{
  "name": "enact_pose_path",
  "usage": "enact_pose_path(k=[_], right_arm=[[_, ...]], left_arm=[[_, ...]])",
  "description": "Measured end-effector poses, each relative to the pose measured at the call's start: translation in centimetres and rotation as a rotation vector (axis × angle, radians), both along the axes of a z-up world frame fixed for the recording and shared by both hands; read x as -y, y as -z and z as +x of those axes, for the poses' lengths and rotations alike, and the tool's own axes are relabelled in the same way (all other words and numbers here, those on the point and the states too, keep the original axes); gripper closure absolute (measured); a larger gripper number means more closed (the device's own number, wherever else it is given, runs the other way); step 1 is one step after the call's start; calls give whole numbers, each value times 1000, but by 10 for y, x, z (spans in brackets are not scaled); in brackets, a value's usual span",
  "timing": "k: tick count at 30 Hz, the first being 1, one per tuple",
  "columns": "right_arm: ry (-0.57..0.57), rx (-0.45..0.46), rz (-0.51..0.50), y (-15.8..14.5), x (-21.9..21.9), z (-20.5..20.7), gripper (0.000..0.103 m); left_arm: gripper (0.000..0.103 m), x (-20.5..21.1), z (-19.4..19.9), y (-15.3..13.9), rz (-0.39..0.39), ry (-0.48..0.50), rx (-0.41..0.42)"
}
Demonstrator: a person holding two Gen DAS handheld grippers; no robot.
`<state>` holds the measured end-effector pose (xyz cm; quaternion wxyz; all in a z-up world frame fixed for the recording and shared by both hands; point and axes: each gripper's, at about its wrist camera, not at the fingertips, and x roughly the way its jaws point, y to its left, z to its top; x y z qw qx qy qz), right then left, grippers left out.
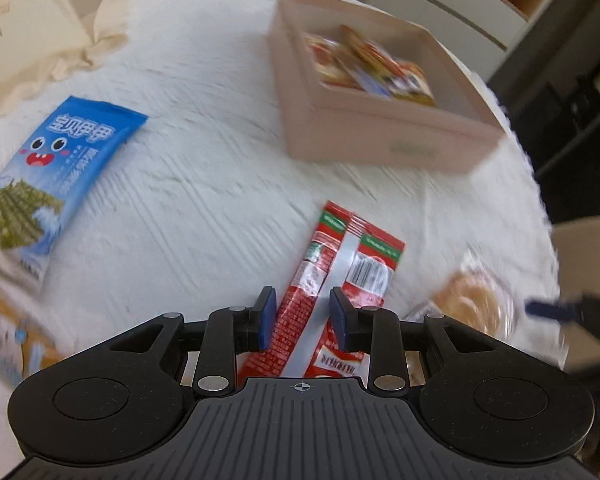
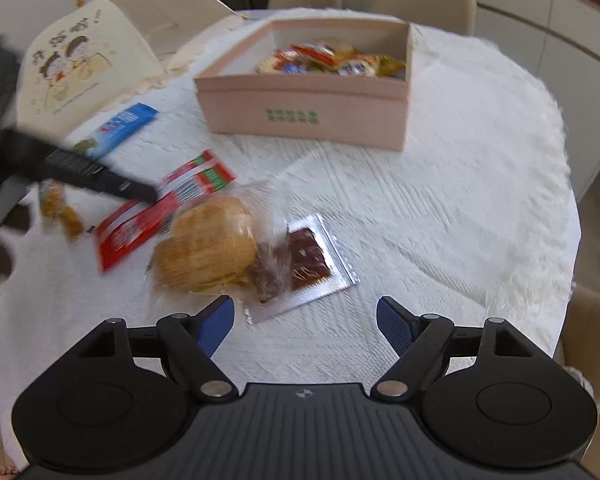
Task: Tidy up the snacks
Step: 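Grasp the red sausage sticks with the left tool and lift them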
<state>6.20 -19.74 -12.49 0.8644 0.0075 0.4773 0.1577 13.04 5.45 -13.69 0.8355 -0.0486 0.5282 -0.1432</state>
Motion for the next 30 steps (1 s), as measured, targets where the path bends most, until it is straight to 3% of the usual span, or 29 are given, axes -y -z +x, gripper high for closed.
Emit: enact_pose_path(k=[2,4,6,9,13,14,22,30], right_arm=[[14,-20,-6,7,0,3,24],[19,-12,-8,7,-1,2,24],[16,-8,-3,6,-1,0,24],[20,-6,1,4,1,-2,24],[42,2,4,1,10,-7,24],[51,2,4,0,12,-8,24],[95,-13,7,3,27,-21,24],[74,27,-9,-8,15,-13,24]], left_arm=[[66,1,-8,-4,13,-22,5],[67,8,-17,-15,27,-27,66],[67,20,-23,-22,75,51,114],[66,42,-18,-14,170,180,74],[49,66,-26,-6,283,310,91],[49,69,-27,-5,297,326,97],[50,52,2,-5,255,182,80],[51,36,27,-6,95,9,57]])
